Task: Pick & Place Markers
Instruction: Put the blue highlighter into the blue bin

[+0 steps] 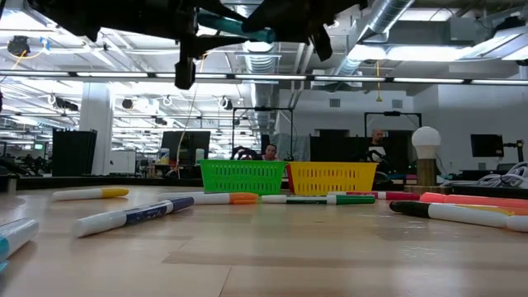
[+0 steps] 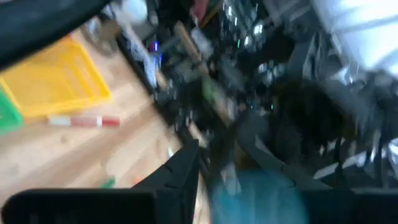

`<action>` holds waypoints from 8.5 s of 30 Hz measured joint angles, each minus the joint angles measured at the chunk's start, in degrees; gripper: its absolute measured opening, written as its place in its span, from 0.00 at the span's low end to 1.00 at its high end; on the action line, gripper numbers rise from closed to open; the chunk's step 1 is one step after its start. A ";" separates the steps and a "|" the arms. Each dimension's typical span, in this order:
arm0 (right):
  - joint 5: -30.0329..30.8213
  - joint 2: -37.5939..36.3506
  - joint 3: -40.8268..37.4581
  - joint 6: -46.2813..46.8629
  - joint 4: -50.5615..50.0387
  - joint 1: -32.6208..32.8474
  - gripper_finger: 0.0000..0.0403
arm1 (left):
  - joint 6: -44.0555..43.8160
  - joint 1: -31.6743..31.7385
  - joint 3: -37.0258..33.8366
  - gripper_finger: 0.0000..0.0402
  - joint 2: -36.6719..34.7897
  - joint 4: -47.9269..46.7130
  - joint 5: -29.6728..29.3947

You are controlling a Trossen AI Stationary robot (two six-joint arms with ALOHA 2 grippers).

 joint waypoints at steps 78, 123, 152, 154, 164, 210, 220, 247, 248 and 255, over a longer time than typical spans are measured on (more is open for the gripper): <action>-2.23 -0.06 -7.34 31.62 -23.81 -0.35 0.61 | 19.59 28.32 -0.08 0.19 0.16 0.24 11.74; -0.87 -0.04 -10.62 47.09 -28.20 1.18 0.61 | 24.73 40.96 6.98 0.28 20.55 1.79 25.25; -0.59 0.00 -9.67 41.69 -20.35 3.47 0.61 | 29.77 39.60 6.85 0.33 15.31 0.43 41.65; -0.96 0.00 -7.98 36.91 -20.86 1.92 0.61 | 33.90 38.36 6.85 0.33 11.36 -1.63 44.18; -11.30 0.04 6.23 13.43 -34.58 -13.59 0.61 | 56.69 28.81 6.88 0.33 -15.08 -22.81 40.02; -27.93 34.64 40.37 -39.11 -53.44 -27.11 0.39 | 51.99 30.03 6.88 0.33 -34.82 -56.15 18.50; -28.00 34.64 40.37 -41.26 -53.35 -28.01 0.34 | 51.77 30.03 6.88 0.33 -34.79 -56.13 18.48; -30.83 34.73 35.93 -44.37 -51.59 -29.38 0.30 | 51.75 30.03 6.88 0.33 -34.79 -56.13 18.48; -30.79 34.73 35.93 -43.96 -51.44 -29.38 0.29 | 51.75 30.03 6.88 0.33 -34.79 -56.13 18.48; -30.81 34.73 35.93 -41.57 -49.54 -29.40 0.13 | 51.75 30.03 6.88 0.33 -34.79 -56.13 18.48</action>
